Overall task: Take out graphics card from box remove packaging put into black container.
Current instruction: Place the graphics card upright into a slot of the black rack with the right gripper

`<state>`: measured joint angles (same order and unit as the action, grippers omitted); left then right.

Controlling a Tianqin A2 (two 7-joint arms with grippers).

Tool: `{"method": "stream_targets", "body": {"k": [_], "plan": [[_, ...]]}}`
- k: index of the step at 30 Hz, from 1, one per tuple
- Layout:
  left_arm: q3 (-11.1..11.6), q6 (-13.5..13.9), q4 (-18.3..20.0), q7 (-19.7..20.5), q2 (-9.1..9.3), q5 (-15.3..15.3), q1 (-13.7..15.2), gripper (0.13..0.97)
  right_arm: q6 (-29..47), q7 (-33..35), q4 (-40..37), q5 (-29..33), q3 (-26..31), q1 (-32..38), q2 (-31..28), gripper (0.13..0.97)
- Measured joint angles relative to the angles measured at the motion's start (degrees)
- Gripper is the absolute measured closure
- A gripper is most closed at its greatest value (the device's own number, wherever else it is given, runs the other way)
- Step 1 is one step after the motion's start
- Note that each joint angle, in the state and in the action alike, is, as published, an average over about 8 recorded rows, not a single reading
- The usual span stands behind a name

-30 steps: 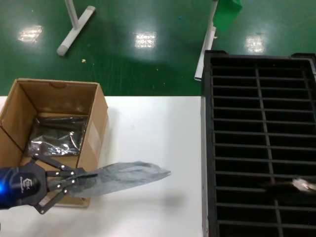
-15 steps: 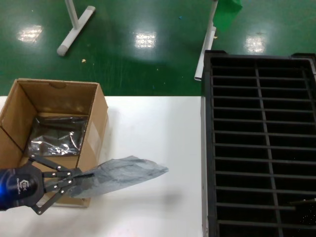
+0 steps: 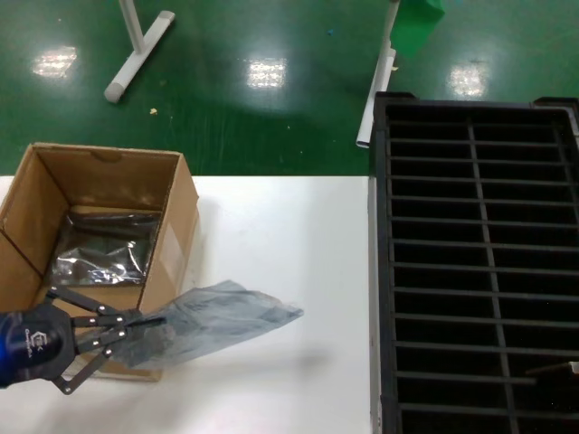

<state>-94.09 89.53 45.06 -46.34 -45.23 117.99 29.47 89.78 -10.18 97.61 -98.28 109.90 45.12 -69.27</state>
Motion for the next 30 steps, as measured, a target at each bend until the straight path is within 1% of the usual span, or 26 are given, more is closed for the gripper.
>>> {"method": "stream_targets", "body": {"k": [8,16,22,30], "plan": [[-0.54,0.29,-2.14,-0.78,0.09,0.07,0.91,0.955,0.13,-0.19,-1.73,0.05,4.5,3.78,-0.05,0.895],[-2.12,0.38,-4.41,-1.93,0.24,0.64,1.9,0.955,0.15,-1.09,-2.35,-0.46,7.97,6.52,-1.16,0.895],[-3.34,0.4,-5.57,-2.66,0.47,1.16,2.56,0.955,0.16,-2.02,-1.97,-0.74,8.69,6.69,-1.75,0.895],[-5.01,0.41,-6.9,-3.53,0.43,2.37,3.19,0.955,0.14,-1.71,-2.22,0.16,8.07,5.18,-1.06,0.895]]}}
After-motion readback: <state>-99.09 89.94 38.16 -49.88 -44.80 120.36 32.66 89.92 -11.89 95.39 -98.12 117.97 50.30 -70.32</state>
